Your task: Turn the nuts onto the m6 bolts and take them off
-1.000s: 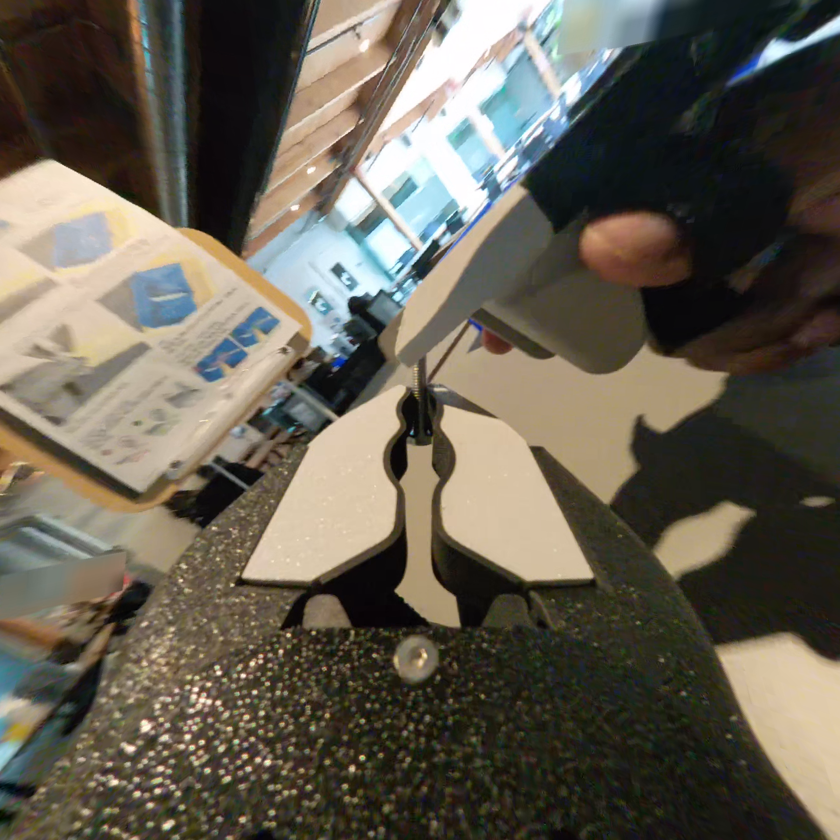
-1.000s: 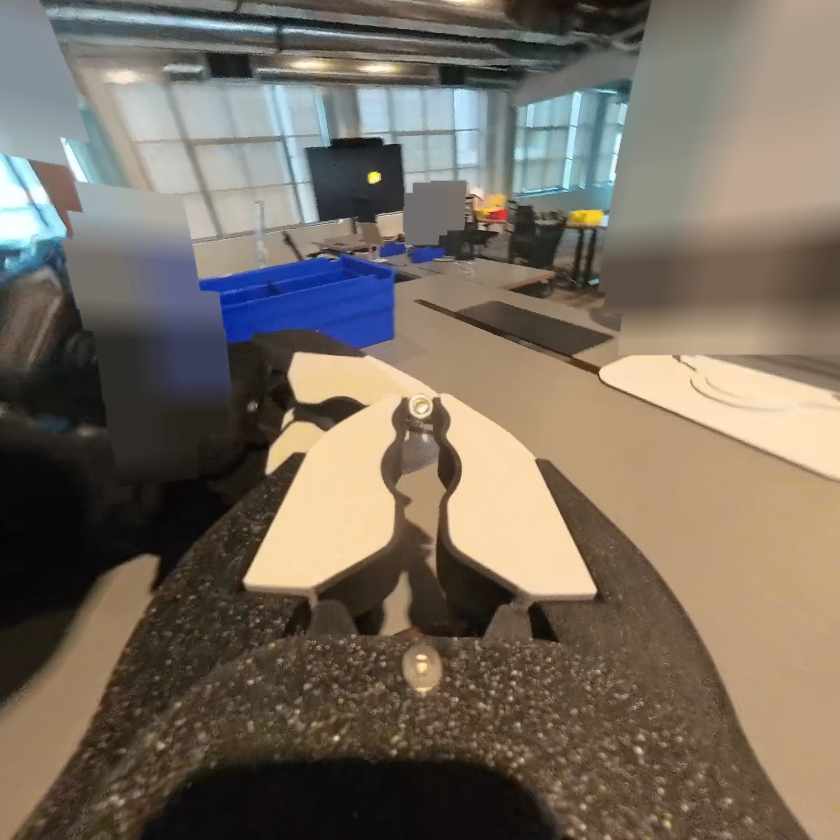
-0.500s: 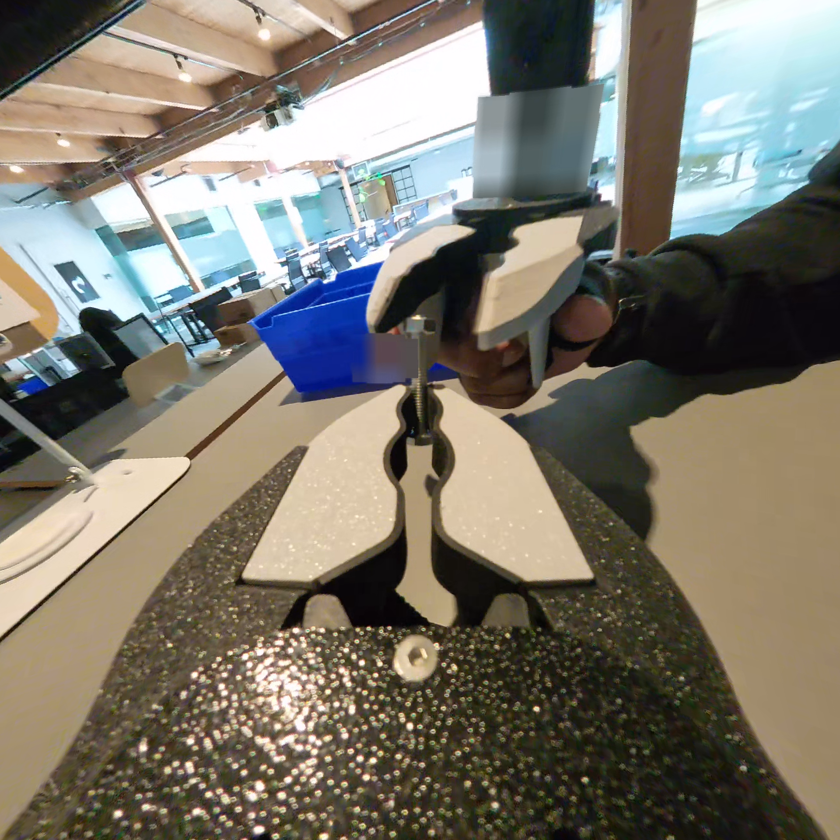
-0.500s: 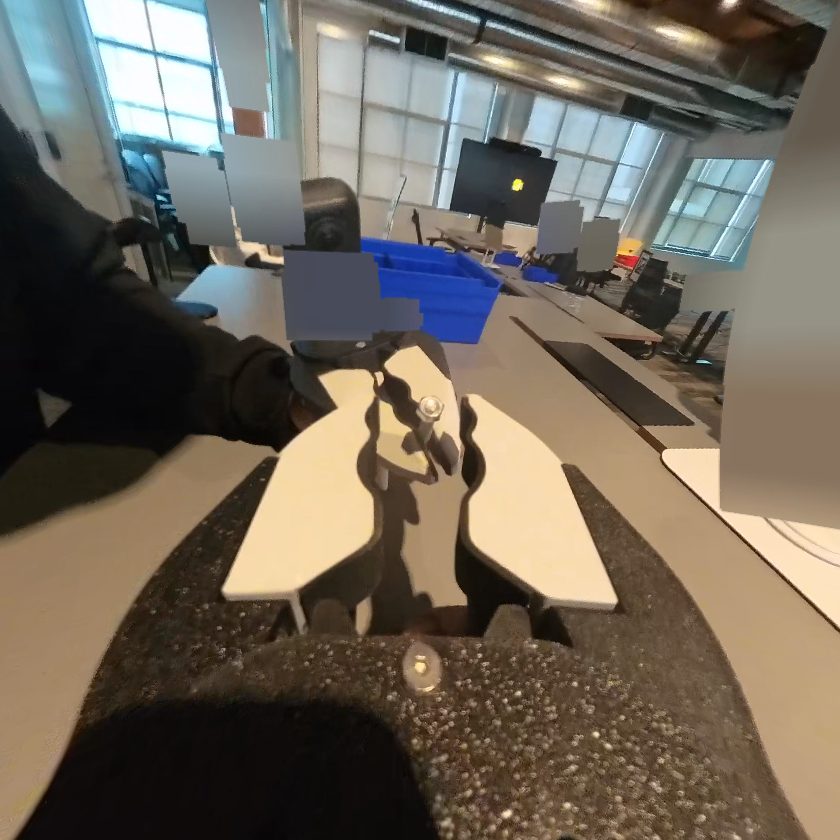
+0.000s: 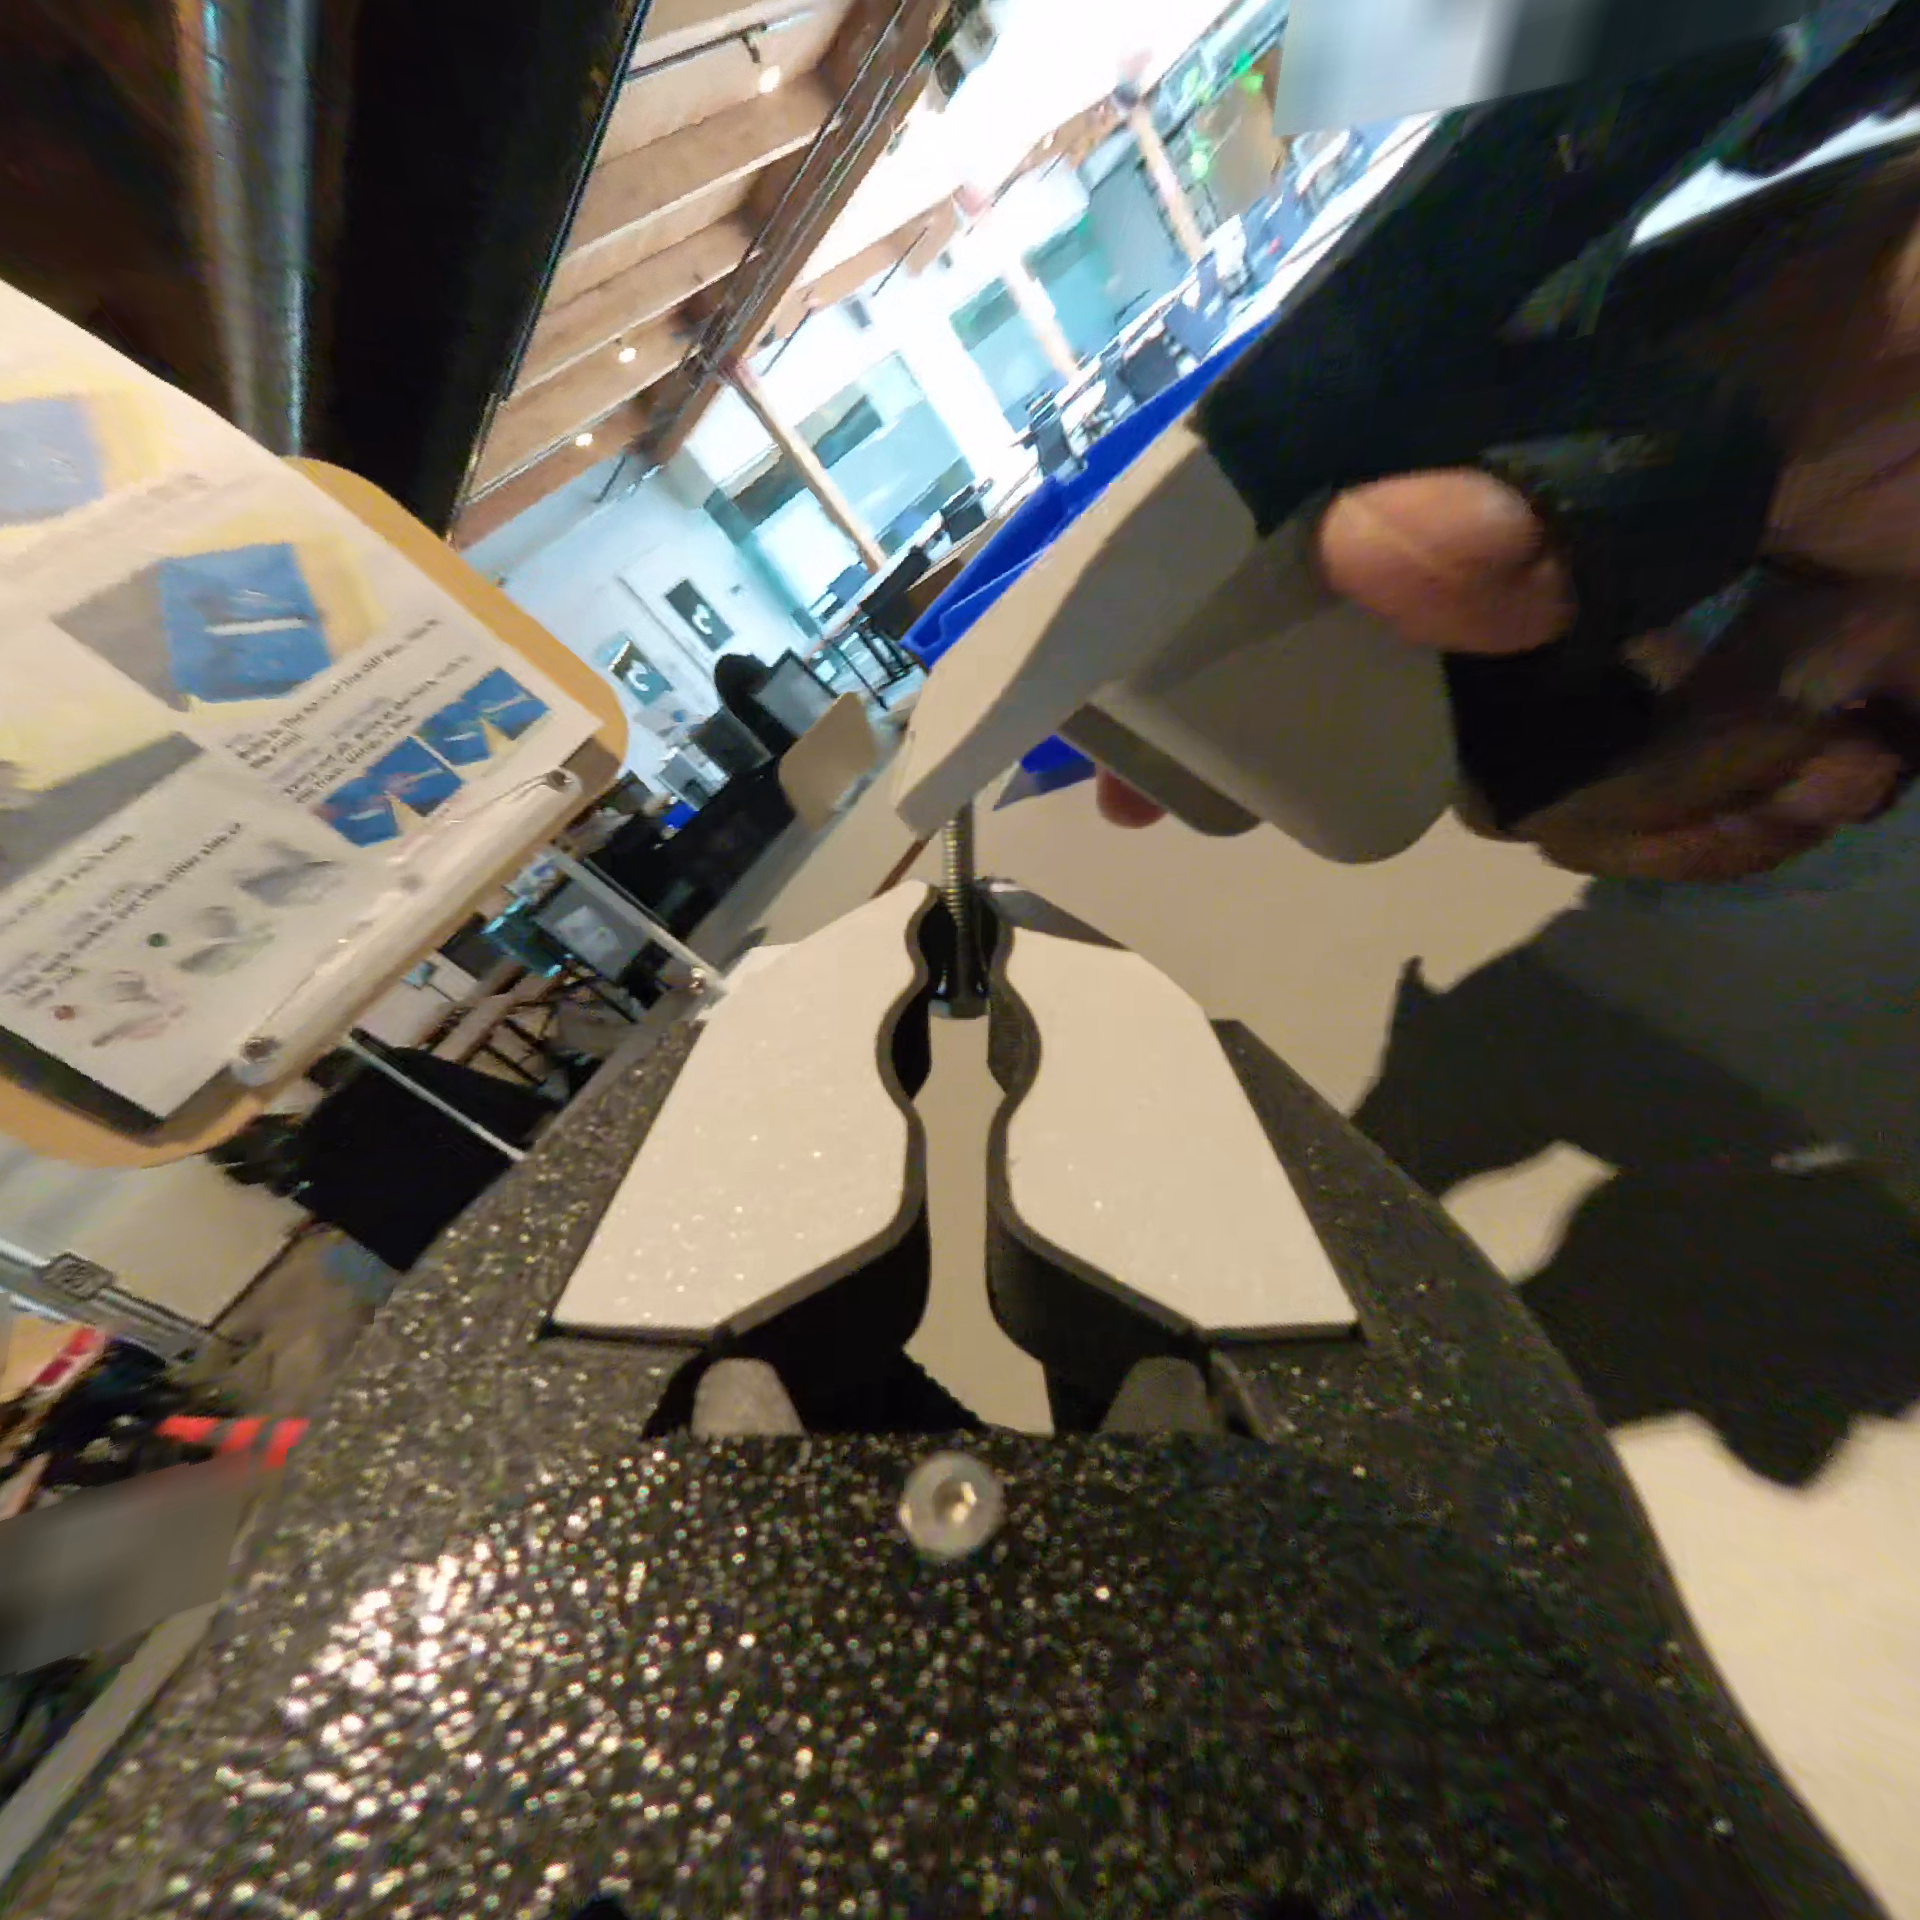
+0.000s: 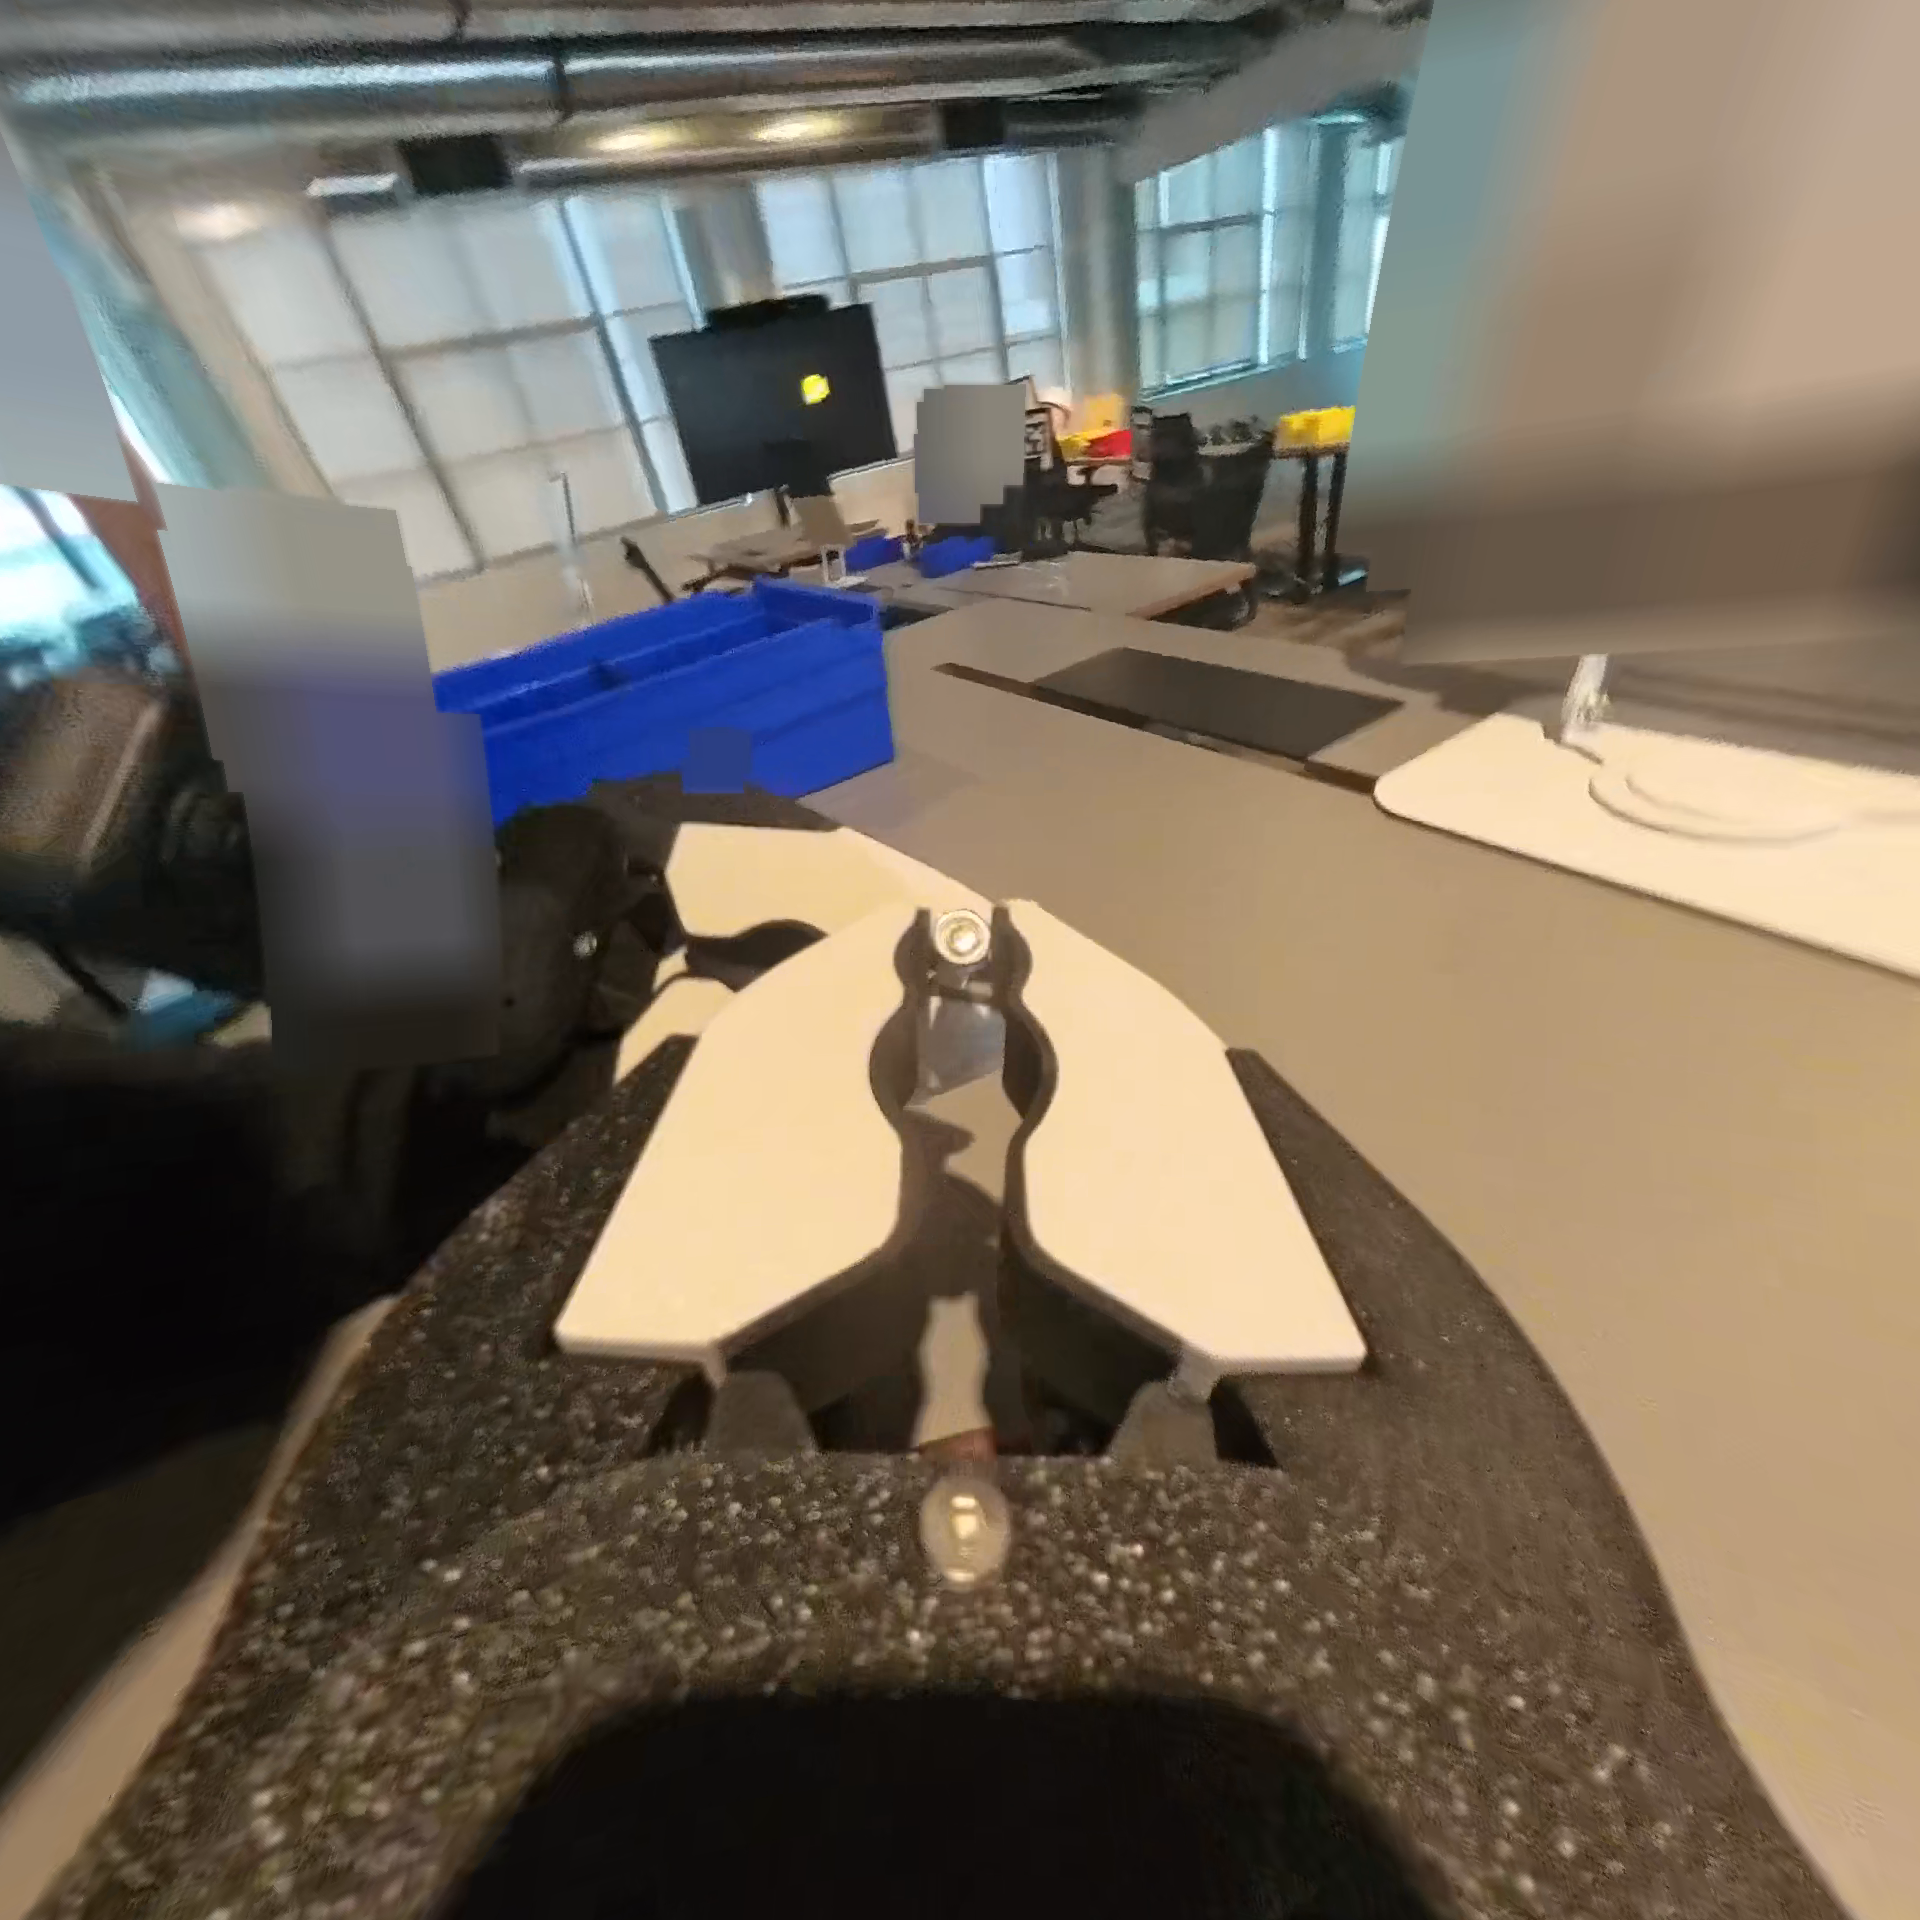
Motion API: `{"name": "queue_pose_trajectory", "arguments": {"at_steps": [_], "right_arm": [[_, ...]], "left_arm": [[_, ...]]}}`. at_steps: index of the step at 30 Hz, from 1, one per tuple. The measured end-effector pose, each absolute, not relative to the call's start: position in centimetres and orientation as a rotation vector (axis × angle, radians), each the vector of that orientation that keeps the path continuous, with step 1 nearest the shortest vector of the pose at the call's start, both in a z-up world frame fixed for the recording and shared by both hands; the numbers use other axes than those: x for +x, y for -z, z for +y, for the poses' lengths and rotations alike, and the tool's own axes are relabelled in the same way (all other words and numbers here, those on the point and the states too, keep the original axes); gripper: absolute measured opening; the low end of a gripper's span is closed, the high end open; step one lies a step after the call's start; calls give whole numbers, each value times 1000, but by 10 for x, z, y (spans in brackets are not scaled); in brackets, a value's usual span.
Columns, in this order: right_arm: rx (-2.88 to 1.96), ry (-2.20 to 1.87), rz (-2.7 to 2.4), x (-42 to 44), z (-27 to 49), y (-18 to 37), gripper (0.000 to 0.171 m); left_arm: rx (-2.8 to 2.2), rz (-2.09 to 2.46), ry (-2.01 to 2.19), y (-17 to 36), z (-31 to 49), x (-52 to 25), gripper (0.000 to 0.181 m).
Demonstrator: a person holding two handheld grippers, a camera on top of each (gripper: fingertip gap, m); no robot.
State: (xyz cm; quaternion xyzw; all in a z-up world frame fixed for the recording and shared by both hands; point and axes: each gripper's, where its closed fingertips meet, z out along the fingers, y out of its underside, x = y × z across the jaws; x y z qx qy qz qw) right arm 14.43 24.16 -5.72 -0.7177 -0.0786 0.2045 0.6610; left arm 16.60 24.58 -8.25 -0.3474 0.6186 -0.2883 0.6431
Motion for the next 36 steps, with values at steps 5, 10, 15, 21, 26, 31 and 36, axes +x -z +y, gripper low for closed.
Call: {"name": "queue_pose_trajectory", "arguments": {"at_steps": [5, 10, 15, 21, 26, 31, 36], "right_arm": [[-1559, -542, -285, 139, 236, 48, 30], [-1532, -496, -510, 138, 226, 47, 32], [-1531, -406, -648, 133, 221, 54, 25], [-1556, -375, -574, 133, 227, 55, 10], [-1679, -399, -240, 146, 243, 65, 10], [-1673, -586, -71, 146, 243, 66, 15], [-1603, -617, -281, 145, 237, 53, 38]], "left_arm": [[-820, 1435, 846, 81, 236, 165, 5], [-850, 1456, 1140, 78, 223, 161, 5], [-841, 1505, 1267, 80, 211, 159, 5], [-857, 1502, 1180, 84, 217, 161, 5], [-826, 1449, 694, 88, 244, 167, 5], [-771, 1436, 566, 87, 245, 168, 5], [-848, 1451, 884, 86, 233, 166, 5]]}}
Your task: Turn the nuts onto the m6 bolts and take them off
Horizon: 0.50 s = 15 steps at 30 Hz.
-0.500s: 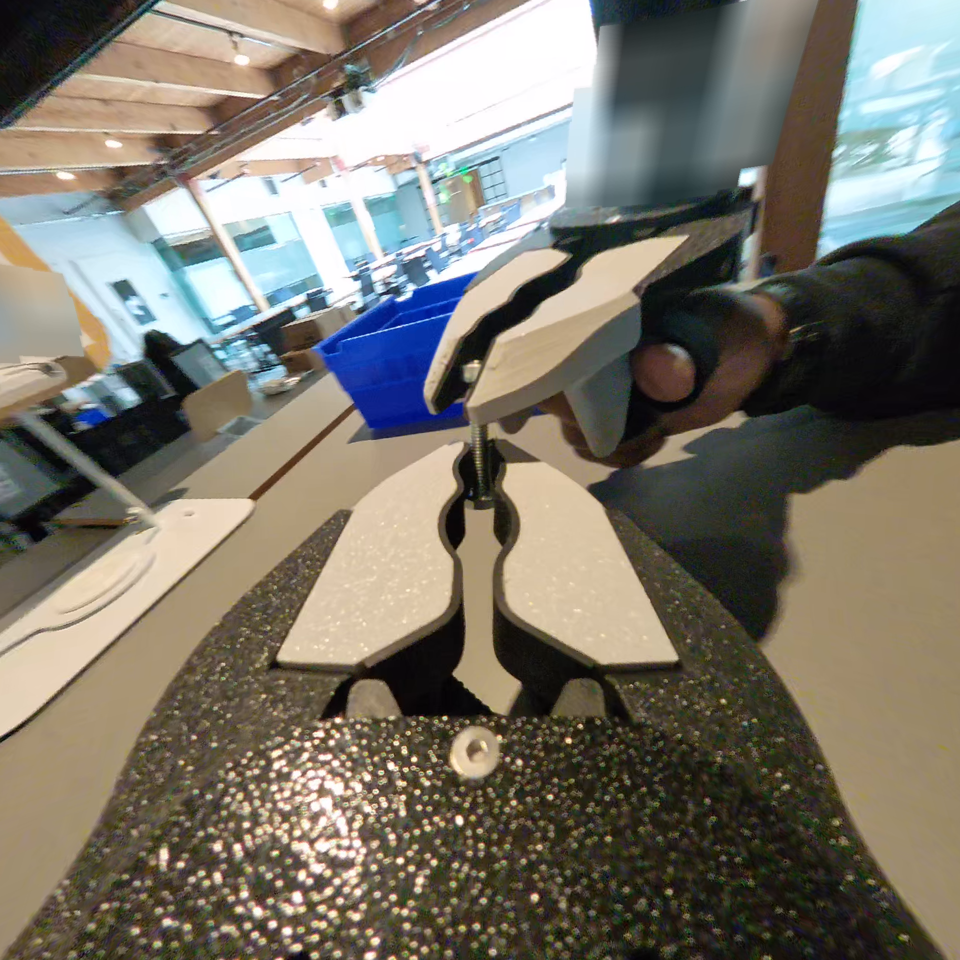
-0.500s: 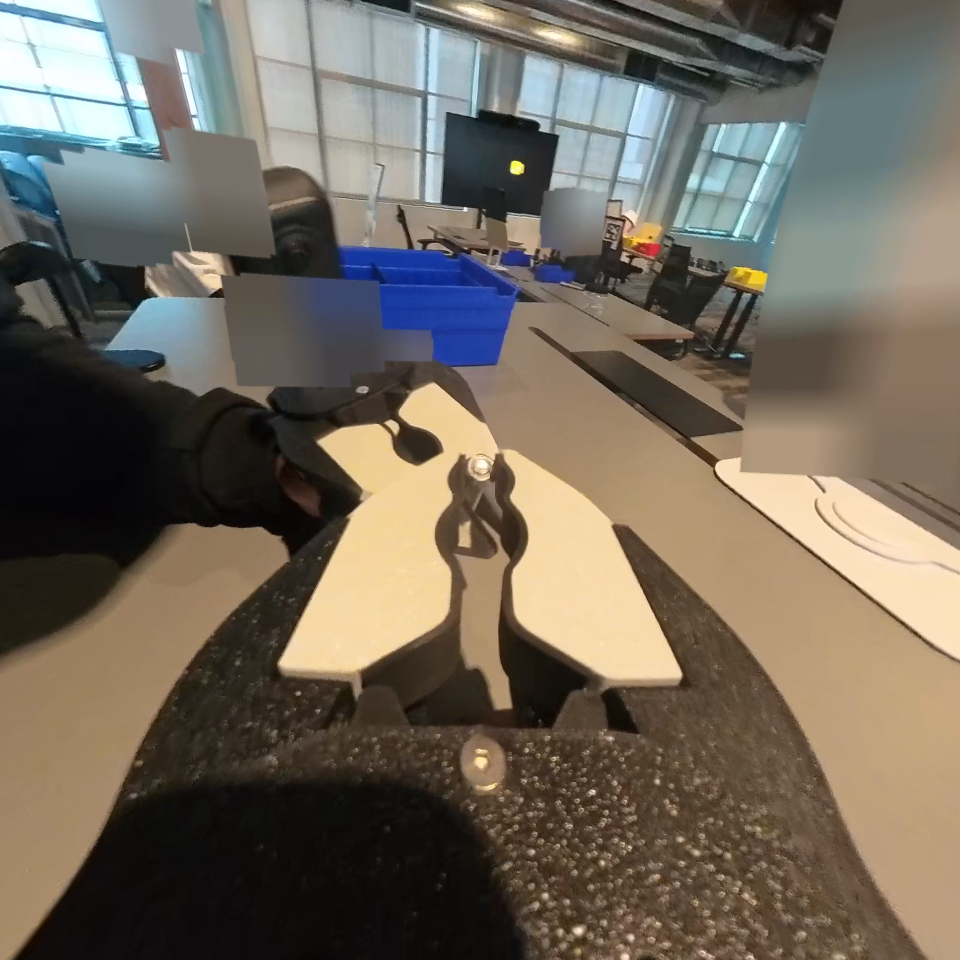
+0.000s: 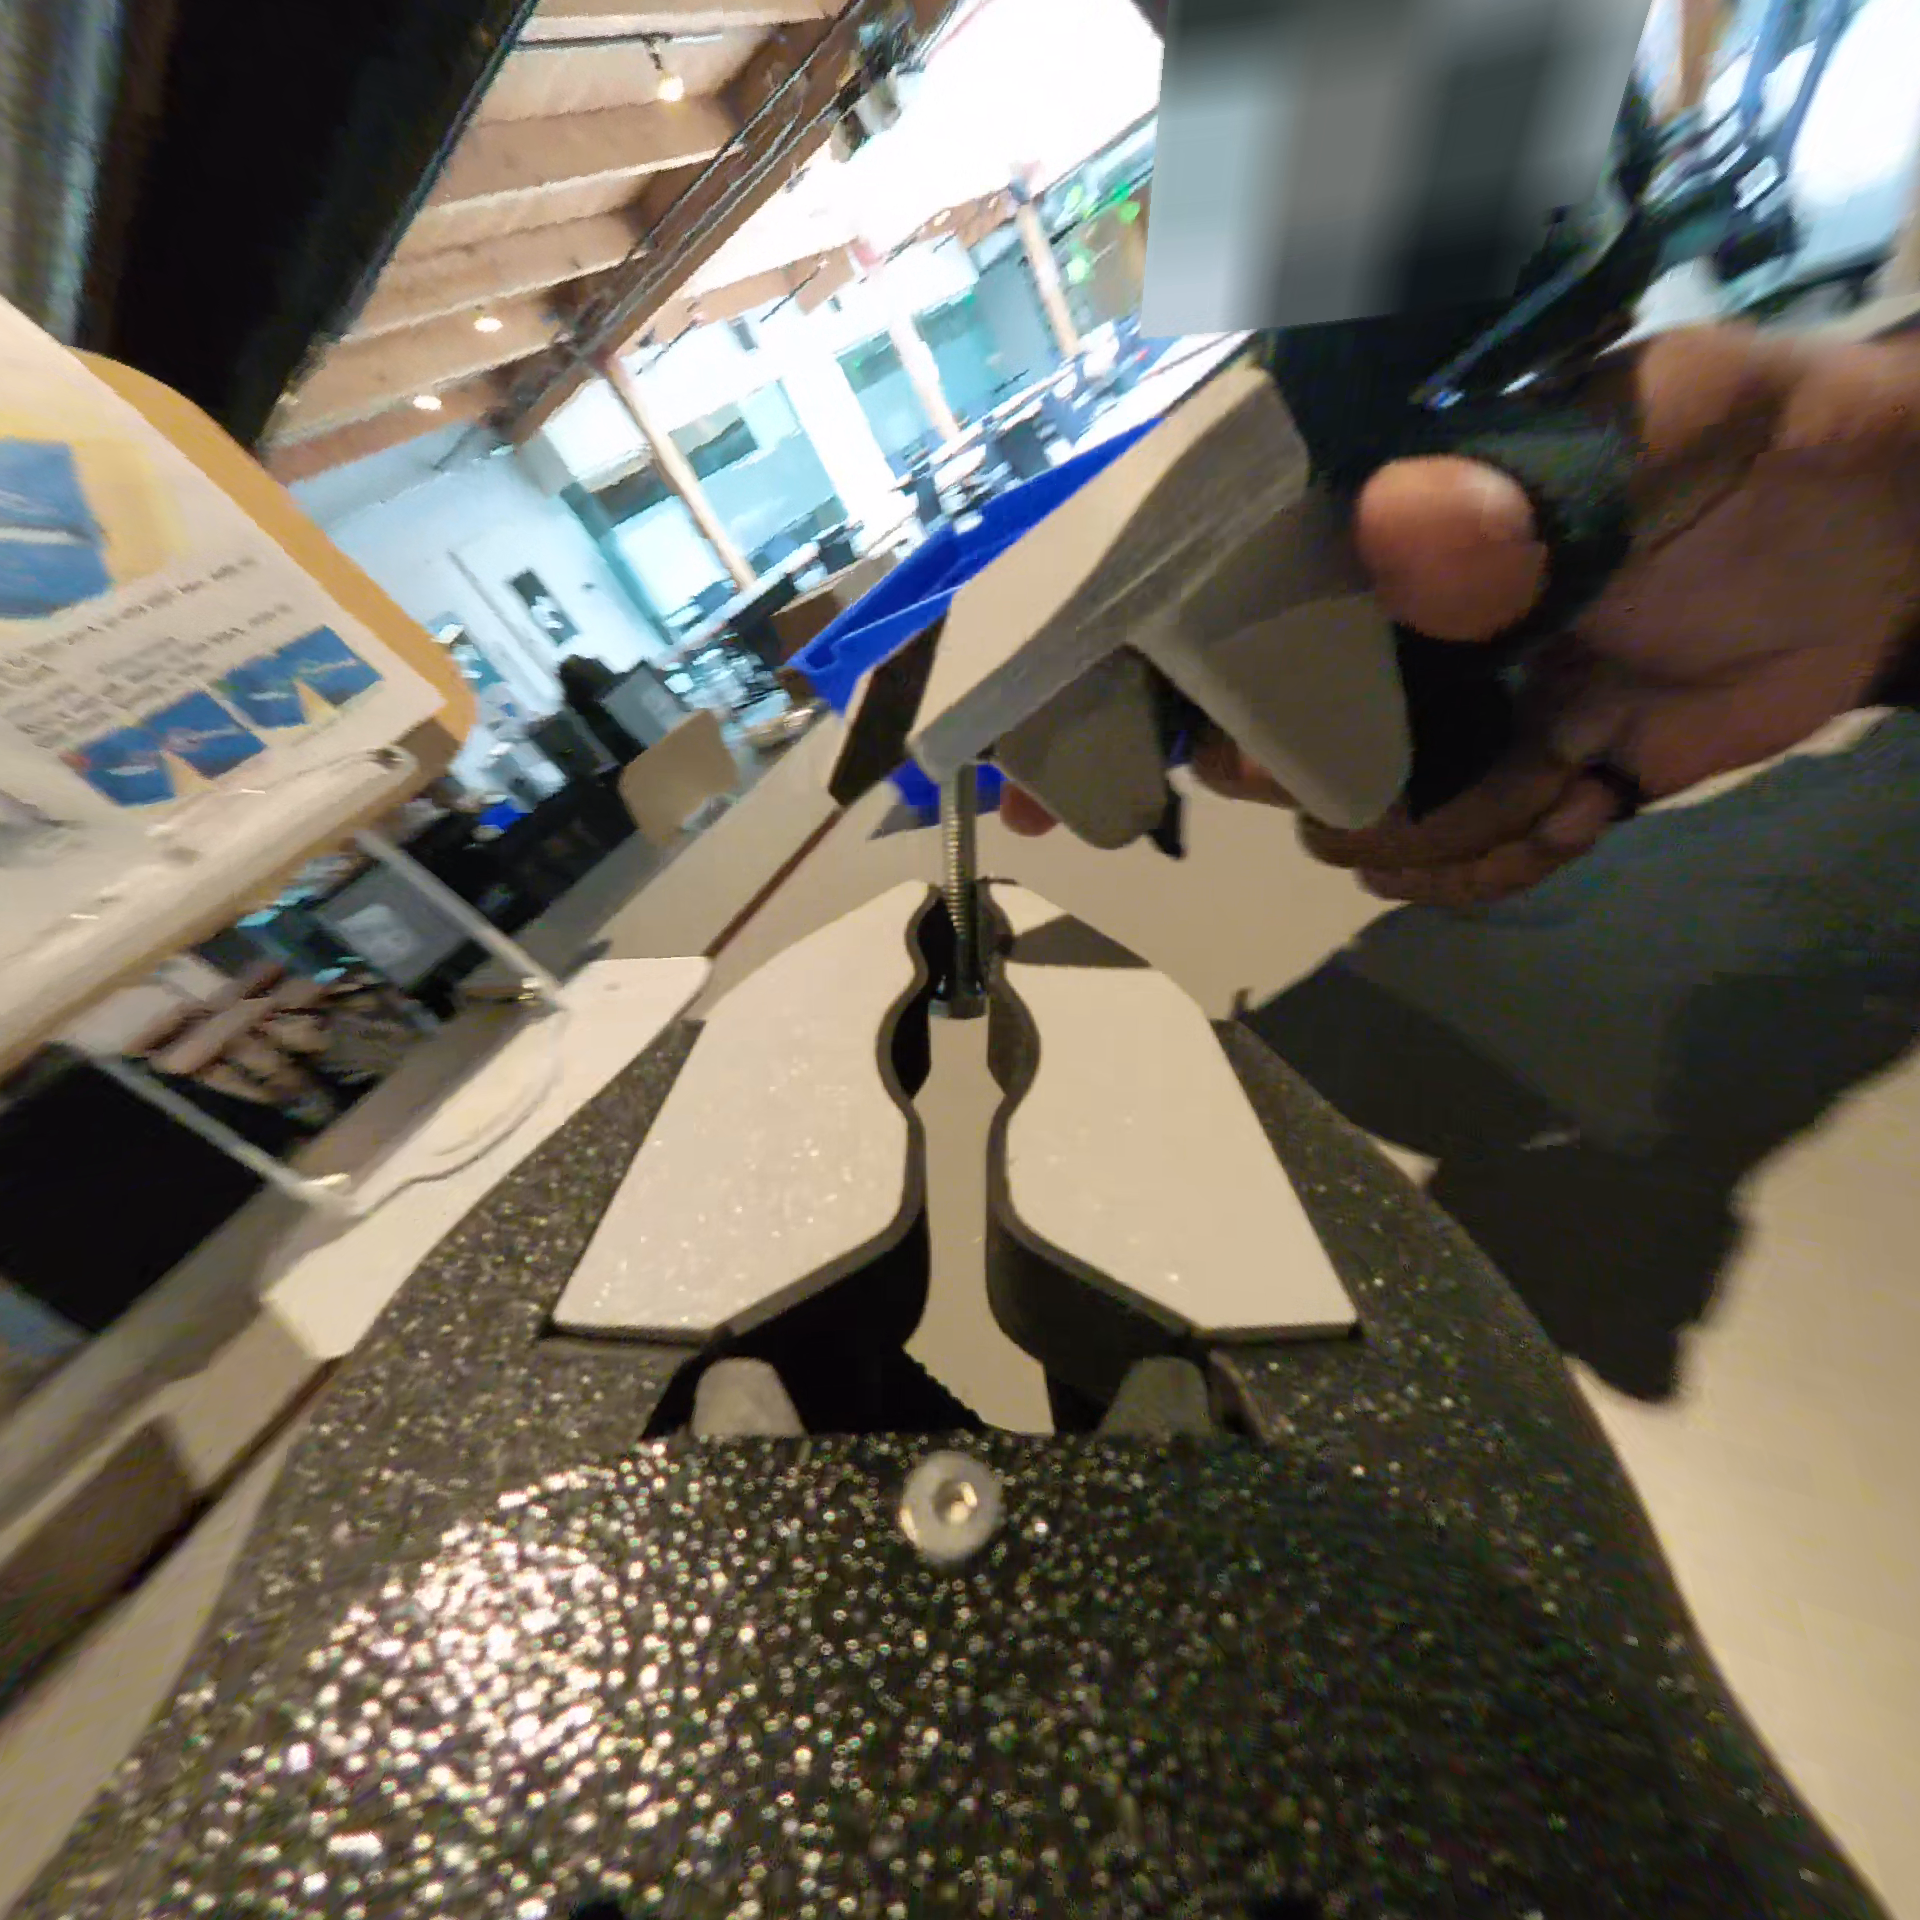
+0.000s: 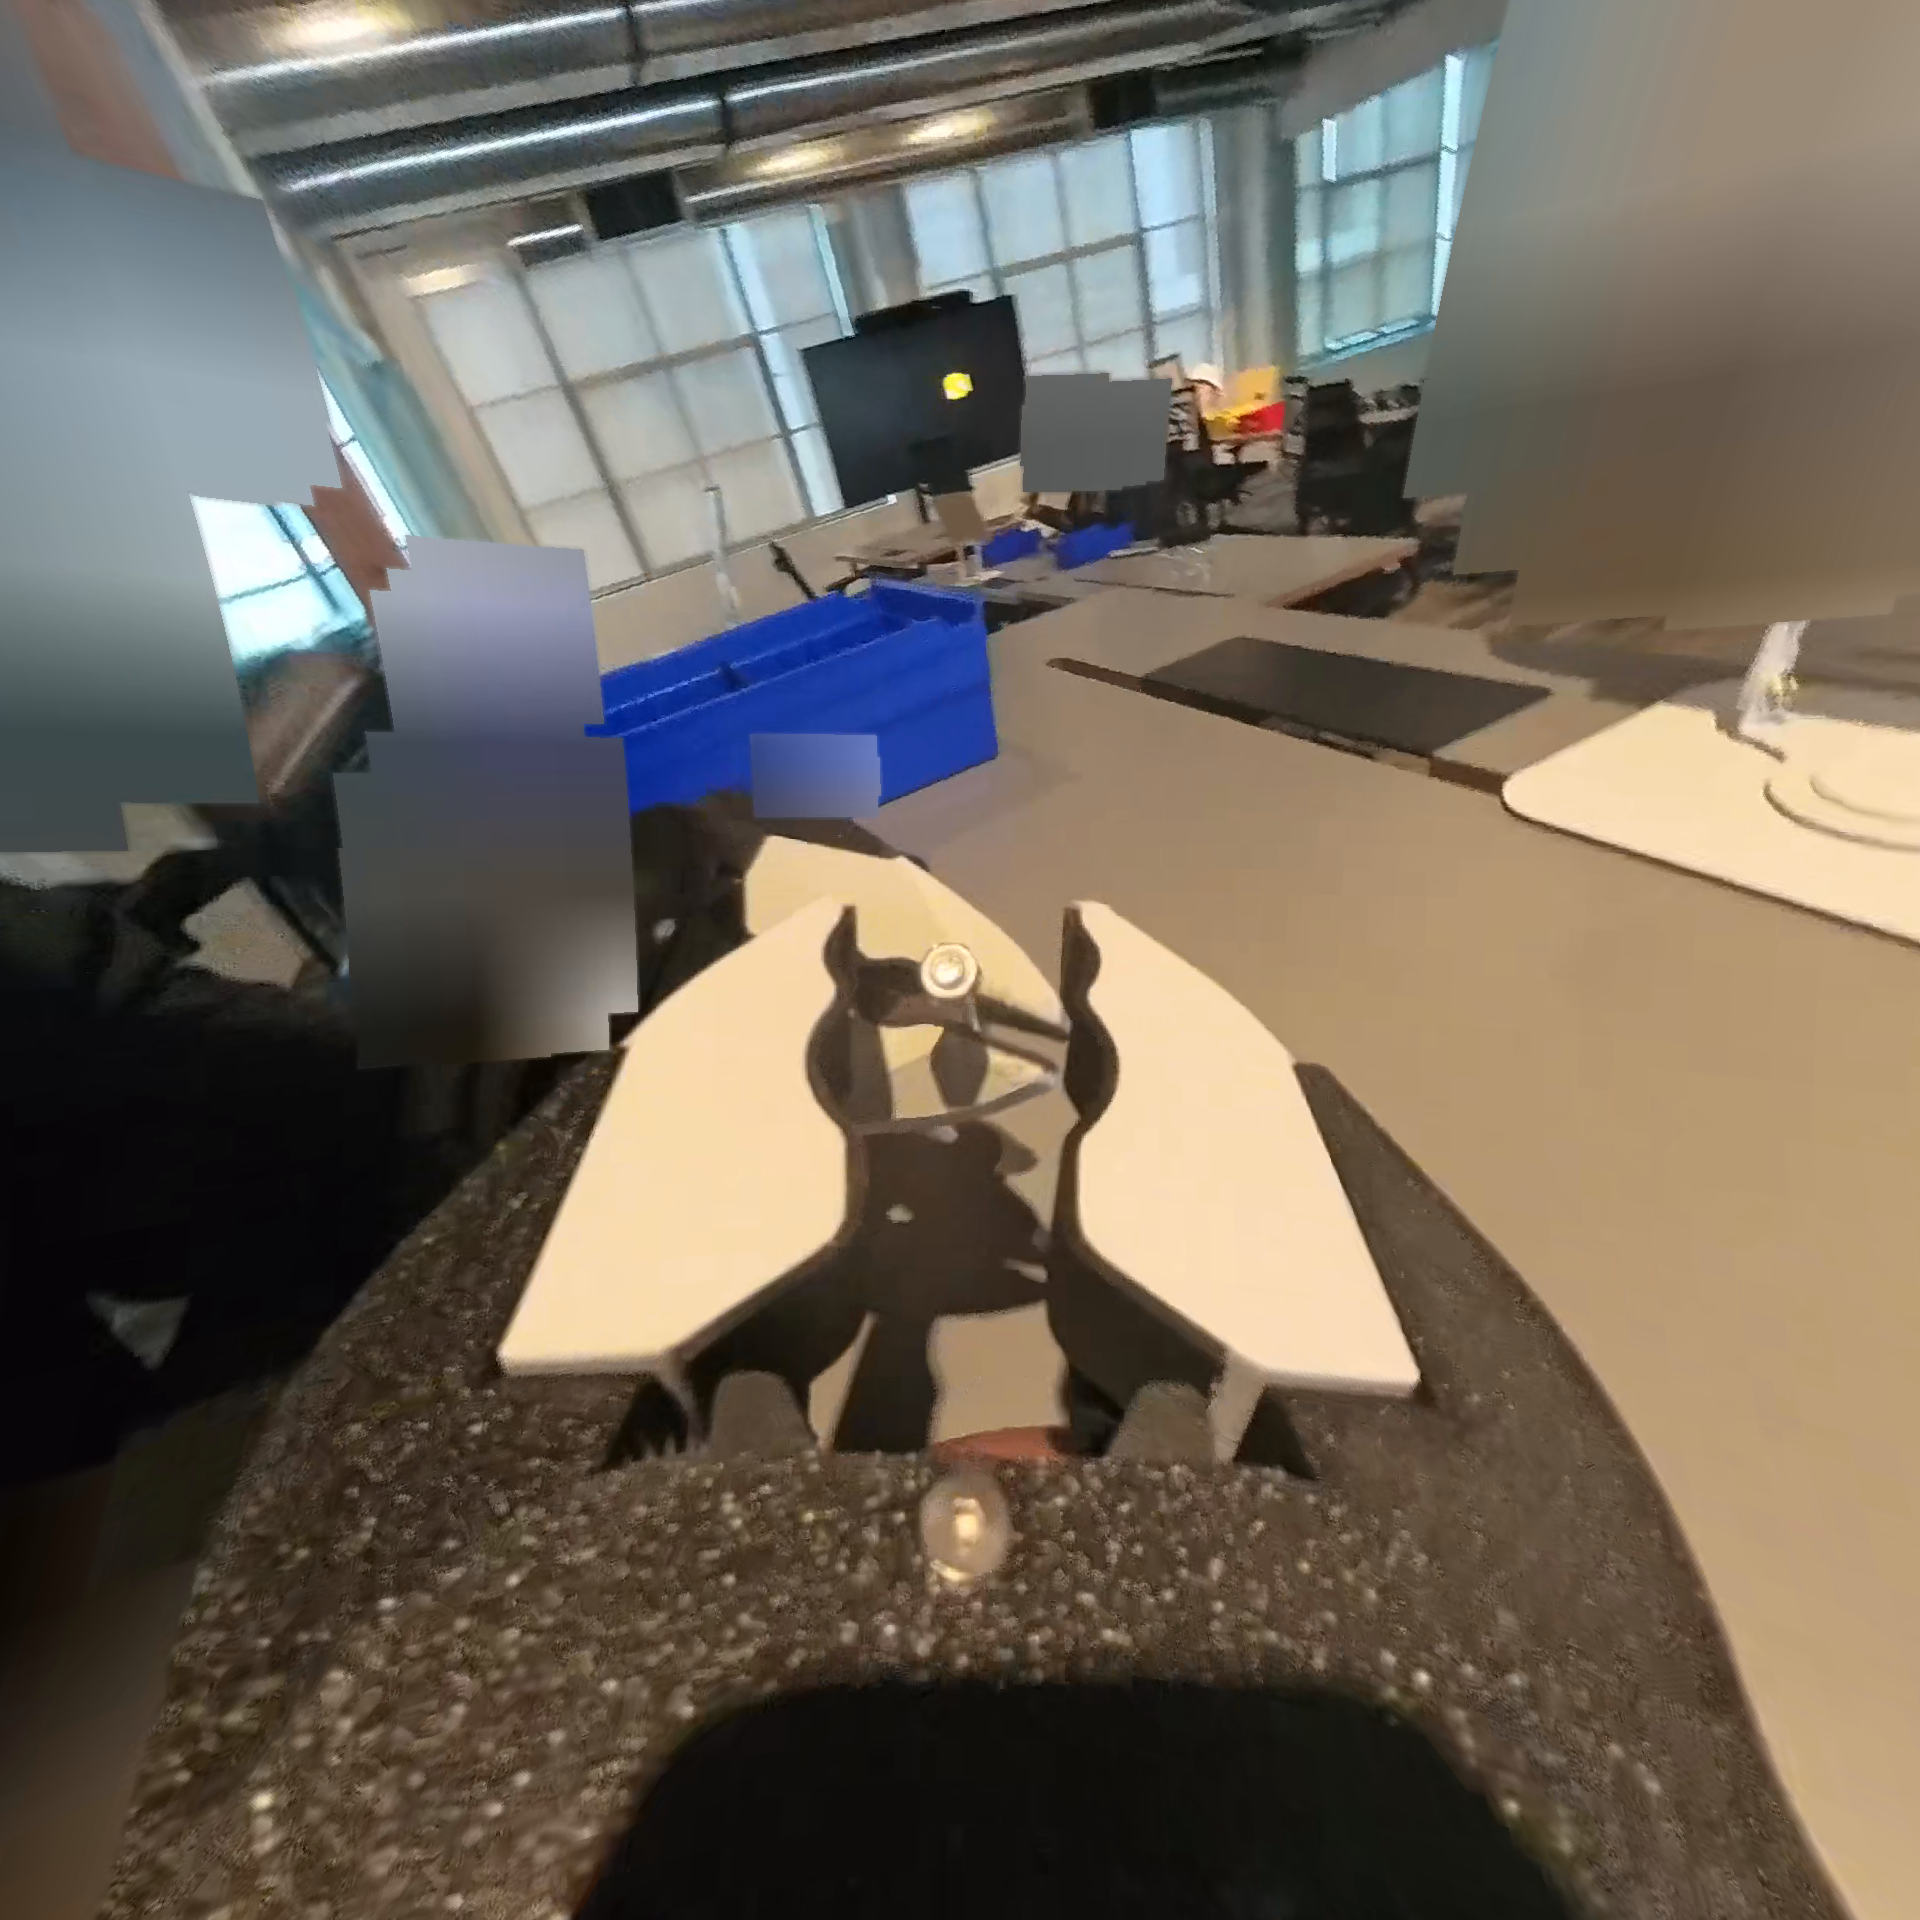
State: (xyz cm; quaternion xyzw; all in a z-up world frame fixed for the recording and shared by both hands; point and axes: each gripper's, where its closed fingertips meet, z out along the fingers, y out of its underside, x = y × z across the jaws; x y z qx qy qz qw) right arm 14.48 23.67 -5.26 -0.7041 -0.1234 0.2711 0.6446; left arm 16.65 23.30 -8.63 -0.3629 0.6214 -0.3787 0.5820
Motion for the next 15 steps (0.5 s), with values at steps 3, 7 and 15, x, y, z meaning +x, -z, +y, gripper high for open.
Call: {"name": "queue_pose_trajectory", "arguments": {"at_steps": [3, 7, 15], "right_arm": [[-1574, -570, -450, 143, 228, 51, 35], [-1570, -490, -632, 137, 218, 57, 33], [-1570, -438, -611, 133, 221, 59, 18]], "left_arm": [[-871, 1471, 1107, 84, 222, 163, 5], [-885, 1479, 1240, 82, 216, 161, 5], [-863, 1506, 1211, 85, 212, 161, 5]]}}
